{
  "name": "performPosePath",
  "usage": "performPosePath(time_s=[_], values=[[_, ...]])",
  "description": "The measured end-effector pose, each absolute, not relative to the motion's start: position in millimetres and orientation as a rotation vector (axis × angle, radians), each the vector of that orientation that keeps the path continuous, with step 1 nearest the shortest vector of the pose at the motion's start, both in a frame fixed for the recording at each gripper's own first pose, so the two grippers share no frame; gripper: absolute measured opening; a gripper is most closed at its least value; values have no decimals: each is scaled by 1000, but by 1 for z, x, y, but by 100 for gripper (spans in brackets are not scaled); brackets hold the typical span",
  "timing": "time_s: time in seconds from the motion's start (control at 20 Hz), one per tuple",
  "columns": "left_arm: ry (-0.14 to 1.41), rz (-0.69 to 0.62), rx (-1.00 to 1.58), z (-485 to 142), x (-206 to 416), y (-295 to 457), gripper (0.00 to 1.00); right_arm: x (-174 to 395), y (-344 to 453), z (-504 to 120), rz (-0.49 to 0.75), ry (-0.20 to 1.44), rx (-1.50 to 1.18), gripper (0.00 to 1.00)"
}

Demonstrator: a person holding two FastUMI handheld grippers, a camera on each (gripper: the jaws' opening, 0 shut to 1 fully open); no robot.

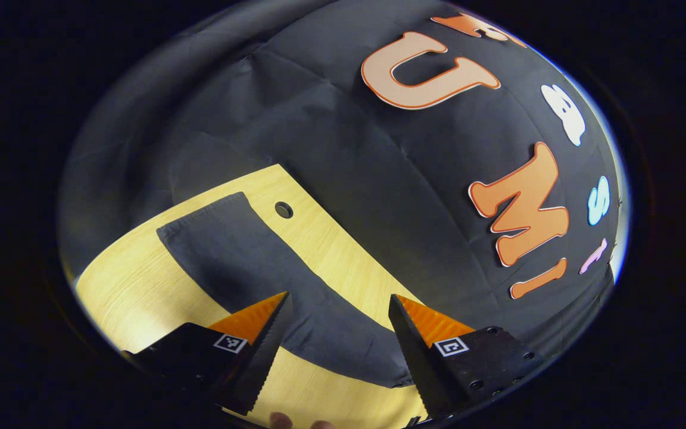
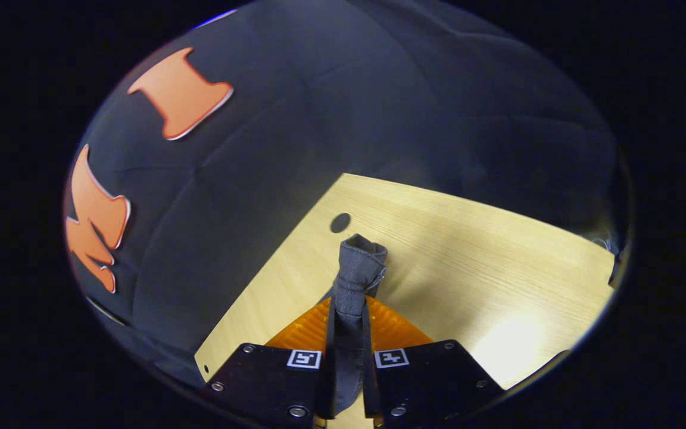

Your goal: Grasp the waist and the cuffs of the jeans and fold them to make the two legs overlap; first hold the waist and fold one-third of the jeans toward the cuffs, then hold the cuffs and fold the remaining one-third in the same direction to finish folding.

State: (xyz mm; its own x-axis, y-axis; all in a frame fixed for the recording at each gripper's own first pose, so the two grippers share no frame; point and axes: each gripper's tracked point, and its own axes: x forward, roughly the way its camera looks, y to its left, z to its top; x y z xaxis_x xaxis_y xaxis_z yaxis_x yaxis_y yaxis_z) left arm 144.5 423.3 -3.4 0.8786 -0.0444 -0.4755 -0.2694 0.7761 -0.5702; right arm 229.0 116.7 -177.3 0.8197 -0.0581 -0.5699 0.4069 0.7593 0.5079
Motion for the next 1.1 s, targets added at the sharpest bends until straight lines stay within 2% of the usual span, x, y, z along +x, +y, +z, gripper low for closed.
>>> performPosePath(time_s=[0.35, 0.6, 0.8, 1.1], values=[[472, 128, -724, 2, 130, 463, 98, 246, 233, -102, -77, 510, 443, 18], [446, 127, -761, 6, 120, 490, 98, 242, 340, -69, 132, 500, 401, 18], [438, 146, -792, 4, 109, 510, 98, 242, 429, -89, 270, 543, 294, 18], [425, 191, -830, -7, 93, 535, 98, 222, 536, -161, 461, 682, 246, 18]])
